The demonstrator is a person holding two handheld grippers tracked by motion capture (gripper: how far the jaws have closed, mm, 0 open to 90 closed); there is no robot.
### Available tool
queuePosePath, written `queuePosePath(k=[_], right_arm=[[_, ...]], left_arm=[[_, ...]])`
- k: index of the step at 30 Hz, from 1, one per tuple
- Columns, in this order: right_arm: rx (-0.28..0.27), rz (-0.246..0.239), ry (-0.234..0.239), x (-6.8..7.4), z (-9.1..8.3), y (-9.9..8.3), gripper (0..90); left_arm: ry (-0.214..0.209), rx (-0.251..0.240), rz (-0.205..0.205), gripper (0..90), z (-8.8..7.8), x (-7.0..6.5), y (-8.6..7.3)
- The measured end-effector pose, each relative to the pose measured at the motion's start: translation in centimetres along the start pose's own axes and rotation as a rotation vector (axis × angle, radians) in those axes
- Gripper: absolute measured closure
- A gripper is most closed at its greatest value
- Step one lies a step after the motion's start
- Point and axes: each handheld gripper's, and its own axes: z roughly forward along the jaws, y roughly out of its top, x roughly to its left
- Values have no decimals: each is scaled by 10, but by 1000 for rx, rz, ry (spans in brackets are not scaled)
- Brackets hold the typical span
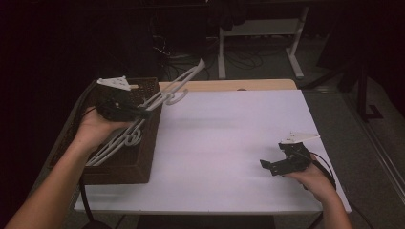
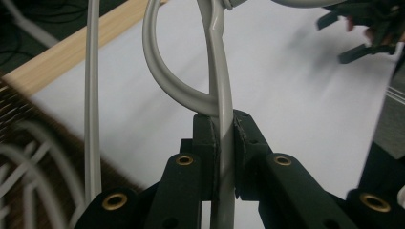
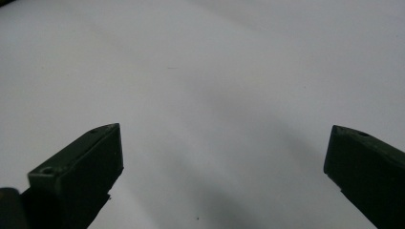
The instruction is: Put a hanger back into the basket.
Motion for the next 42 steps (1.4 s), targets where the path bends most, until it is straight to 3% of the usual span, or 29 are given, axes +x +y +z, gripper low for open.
queuePosePath(k=[12, 22, 29, 34, 37, 40, 42], right_arm=[[8, -4, 1, 0, 3, 0, 0], [14, 2, -2, -1, 4, 0, 0], [20, -3, 3, 0, 6, 1, 0], [19, -2, 3, -1, 7, 1, 0], [17, -1, 4, -1, 6, 1, 0], [18, -2, 4, -1, 6, 1, 0], [16, -2, 5, -1, 6, 1, 0]], left_arm=[[101, -5, -104, 821, -35, 40, -58], [149, 32, -148, 821, -50, 51, -99], [165, 68, -164, 821, -43, 54, -114], [177, 110, -155, 820, -32, 54, -117], [172, 152, -160, 820, -17, 57, -123], [134, 156, -185, 815, -8, 63, -129], [151, 150, -169, 782, -8, 62, -129]])
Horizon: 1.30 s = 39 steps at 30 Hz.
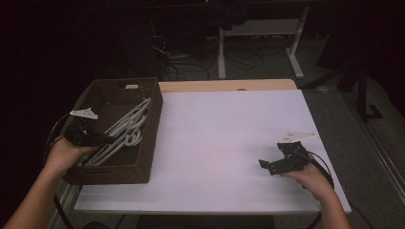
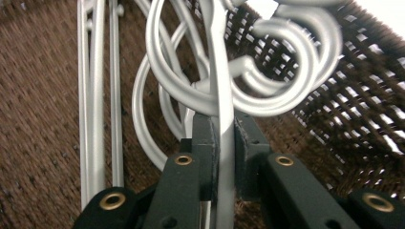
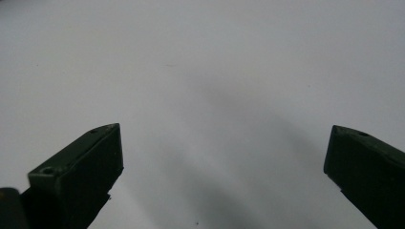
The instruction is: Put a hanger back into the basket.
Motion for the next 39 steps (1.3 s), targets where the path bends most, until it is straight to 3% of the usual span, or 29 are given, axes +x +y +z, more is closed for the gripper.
queuePosePath(k=[3, 5, 9, 17, 20, 28, 39], right_arm=[[-2, -2, -1, 0, -1, 0, 0], [-3, -1, -1, 0, -1, 1, 0], [-6, -1, -1, 1, -3, 2, 0], [-13, -14, 8, 4, -8, 9, 0], [-21, -21, 13, 7, -11, 13, 0], [-52, -40, 47, 16, -25, 28, 0], [-118, -52, 86, 23, -46, 45, 0]], left_arm=[[-10, -34, -3, 628, -3, 1, 0], [2, -53, -11, 570, -5, 1, 0], [-14, -97, -27, 455, -10, 0, 1], [-117, -242, -19, 284, -18, -24, 17], [-162, -287, -11, 246, -16, -35, 23], [-241, -335, 52, 174, -2, -63, 34], [-290, -363, 91, 121, 15, -82, 39]])
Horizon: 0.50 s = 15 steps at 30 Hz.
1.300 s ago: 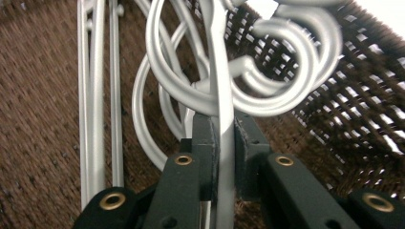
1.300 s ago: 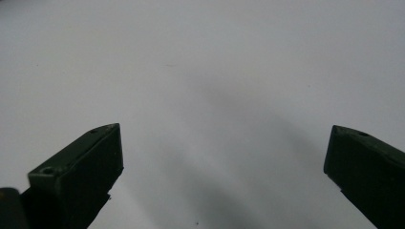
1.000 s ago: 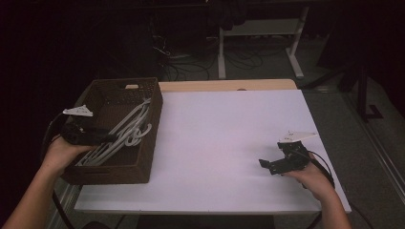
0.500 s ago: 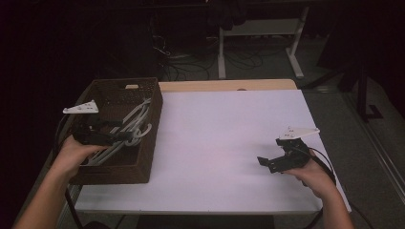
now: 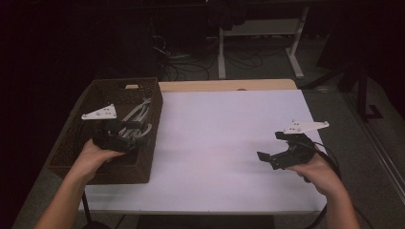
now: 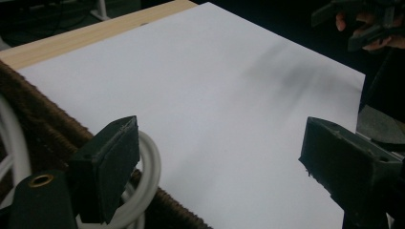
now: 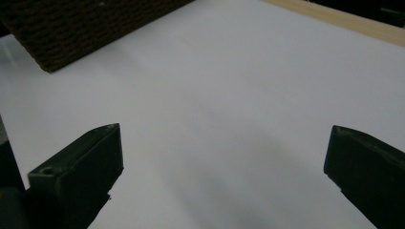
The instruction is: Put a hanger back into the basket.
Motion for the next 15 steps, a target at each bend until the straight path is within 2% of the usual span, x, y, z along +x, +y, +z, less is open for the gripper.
queuePosePath(k=[8, 15], right_arm=[[-34, -16, 3, 2, -6, 12, 0], [-41, -22, 6, 3, -4, 16, 0]], left_arm=[[5, 4, 19, 30, 6, -4, -4], [4, 2, 25, 13, 7, -5, -4]])
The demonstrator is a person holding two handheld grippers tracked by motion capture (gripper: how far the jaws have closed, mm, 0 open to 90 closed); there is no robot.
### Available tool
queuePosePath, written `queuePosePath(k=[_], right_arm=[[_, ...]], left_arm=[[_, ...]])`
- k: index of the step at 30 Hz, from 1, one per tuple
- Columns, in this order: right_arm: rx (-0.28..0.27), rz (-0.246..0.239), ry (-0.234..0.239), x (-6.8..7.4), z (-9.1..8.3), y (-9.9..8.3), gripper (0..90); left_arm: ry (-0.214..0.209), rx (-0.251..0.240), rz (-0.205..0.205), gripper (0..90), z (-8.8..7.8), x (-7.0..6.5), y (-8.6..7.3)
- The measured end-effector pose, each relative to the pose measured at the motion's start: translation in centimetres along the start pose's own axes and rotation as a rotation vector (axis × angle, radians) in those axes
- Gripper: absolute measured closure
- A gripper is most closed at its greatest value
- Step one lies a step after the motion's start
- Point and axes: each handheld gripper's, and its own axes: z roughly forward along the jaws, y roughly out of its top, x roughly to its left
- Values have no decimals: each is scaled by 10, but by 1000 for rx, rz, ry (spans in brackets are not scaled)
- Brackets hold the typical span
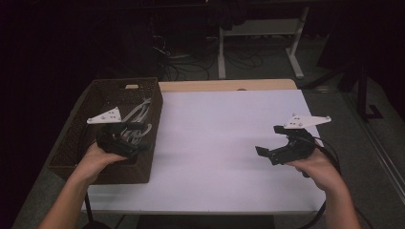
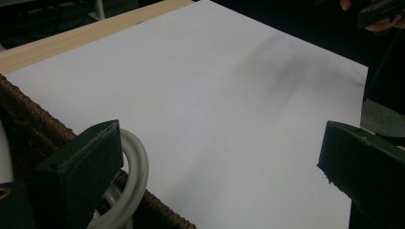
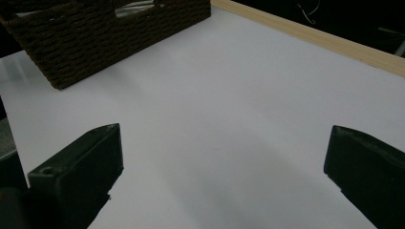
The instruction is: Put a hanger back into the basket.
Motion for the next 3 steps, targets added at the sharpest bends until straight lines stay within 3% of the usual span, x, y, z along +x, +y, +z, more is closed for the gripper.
queuePosePath(k=[3], right_arm=[[1, -5, -2, -1, 1, -2, 0]], left_arm=[[2, -12, 2, 13, -2, -2, 0]])
